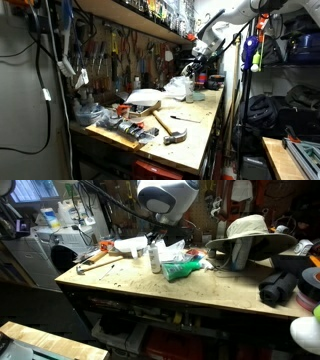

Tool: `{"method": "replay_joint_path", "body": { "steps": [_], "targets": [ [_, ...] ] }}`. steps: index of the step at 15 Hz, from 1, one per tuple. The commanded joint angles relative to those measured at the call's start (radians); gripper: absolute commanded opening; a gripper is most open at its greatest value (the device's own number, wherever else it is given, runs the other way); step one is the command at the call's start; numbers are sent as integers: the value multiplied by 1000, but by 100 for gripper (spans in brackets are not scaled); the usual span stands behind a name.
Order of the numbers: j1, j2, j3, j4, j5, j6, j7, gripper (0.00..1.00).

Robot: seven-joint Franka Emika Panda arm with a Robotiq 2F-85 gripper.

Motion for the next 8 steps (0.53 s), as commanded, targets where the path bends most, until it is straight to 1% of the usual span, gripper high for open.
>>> {"method": "replay_joint_path", "body": {
  "steps": [1, 4, 8],
  "targets": [
    [-27, 50, 15, 63, 49, 3, 1, 10],
    [-36, 74, 23, 95, 88, 7, 18, 10],
    [-36, 102, 27, 129, 134, 41, 37, 10]
  ]
}}
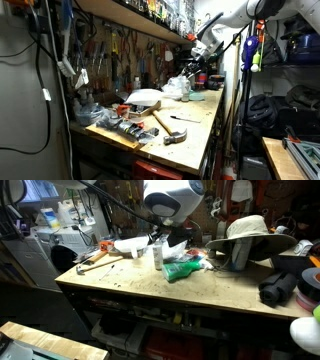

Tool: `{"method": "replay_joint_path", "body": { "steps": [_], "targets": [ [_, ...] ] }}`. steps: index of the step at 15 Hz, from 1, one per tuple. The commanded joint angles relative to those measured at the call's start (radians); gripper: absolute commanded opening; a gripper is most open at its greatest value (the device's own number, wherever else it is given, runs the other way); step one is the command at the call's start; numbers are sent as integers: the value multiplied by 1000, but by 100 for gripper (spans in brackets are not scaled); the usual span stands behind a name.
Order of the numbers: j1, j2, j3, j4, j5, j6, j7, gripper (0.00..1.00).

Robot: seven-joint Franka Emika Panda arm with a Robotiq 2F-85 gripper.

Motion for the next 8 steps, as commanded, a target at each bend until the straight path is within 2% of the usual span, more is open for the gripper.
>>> {"method": "replay_joint_path", "body": {
  "steps": [1, 8],
  "targets": [
    [-17, 44, 19, 59, 55, 41, 22, 10],
    [-16, 96, 34, 132, 124, 161, 105, 10]
  ]
}}
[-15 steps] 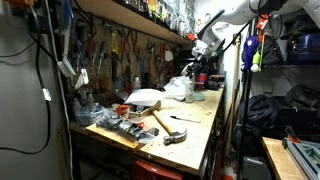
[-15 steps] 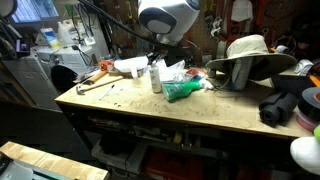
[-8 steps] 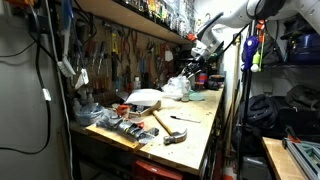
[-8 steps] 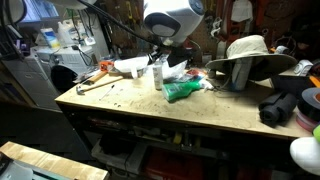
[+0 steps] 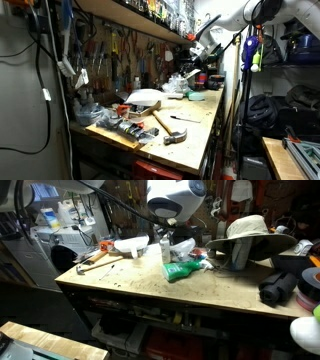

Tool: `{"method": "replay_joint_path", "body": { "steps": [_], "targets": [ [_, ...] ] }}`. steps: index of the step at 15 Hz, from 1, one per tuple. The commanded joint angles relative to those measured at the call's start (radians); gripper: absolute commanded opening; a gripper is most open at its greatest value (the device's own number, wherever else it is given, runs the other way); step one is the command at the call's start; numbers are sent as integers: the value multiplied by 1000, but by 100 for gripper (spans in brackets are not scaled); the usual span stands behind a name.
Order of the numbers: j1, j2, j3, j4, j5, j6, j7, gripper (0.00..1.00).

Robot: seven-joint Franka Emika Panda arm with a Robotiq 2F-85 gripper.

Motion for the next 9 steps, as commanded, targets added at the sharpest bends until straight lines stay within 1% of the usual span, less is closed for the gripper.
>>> {"method": "replay_joint_path", "body": {
  "steps": [1, 4, 9],
  "targets": [
    [-12, 43, 17, 65, 22, 33, 44, 10],
    [13, 41, -1, 58, -39, -2, 39, 10],
    [-3, 56, 22, 81, -96, -72, 31, 10]
  ]
}}
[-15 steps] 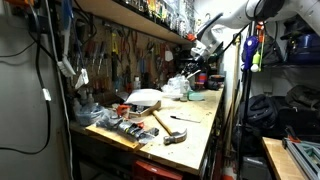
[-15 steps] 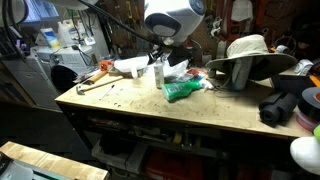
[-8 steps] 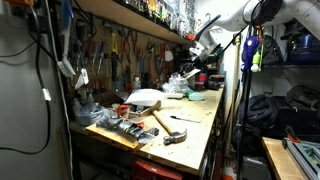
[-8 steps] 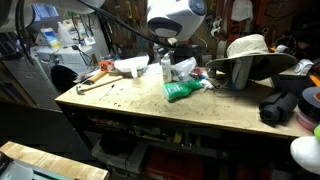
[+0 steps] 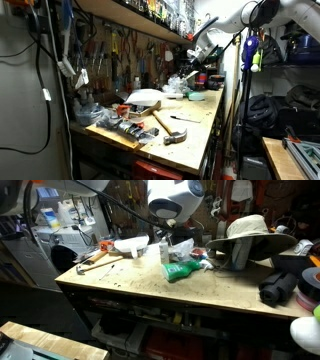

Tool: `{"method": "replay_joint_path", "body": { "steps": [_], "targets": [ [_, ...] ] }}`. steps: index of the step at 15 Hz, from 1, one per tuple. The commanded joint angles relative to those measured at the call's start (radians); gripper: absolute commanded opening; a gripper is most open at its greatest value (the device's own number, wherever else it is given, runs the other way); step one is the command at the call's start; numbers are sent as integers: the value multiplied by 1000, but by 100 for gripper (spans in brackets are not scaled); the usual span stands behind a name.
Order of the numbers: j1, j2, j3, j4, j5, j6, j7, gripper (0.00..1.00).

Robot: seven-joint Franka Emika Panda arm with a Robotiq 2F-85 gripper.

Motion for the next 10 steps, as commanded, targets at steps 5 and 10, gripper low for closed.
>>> {"method": "replay_joint_path", "body": {
  "steps": [5, 10],
  "targets": [
    [-3, 25, -4, 50, -64, -73, 8, 10],
    [-7, 26, 2, 63, -69, -75, 12, 74]
  ]
}}
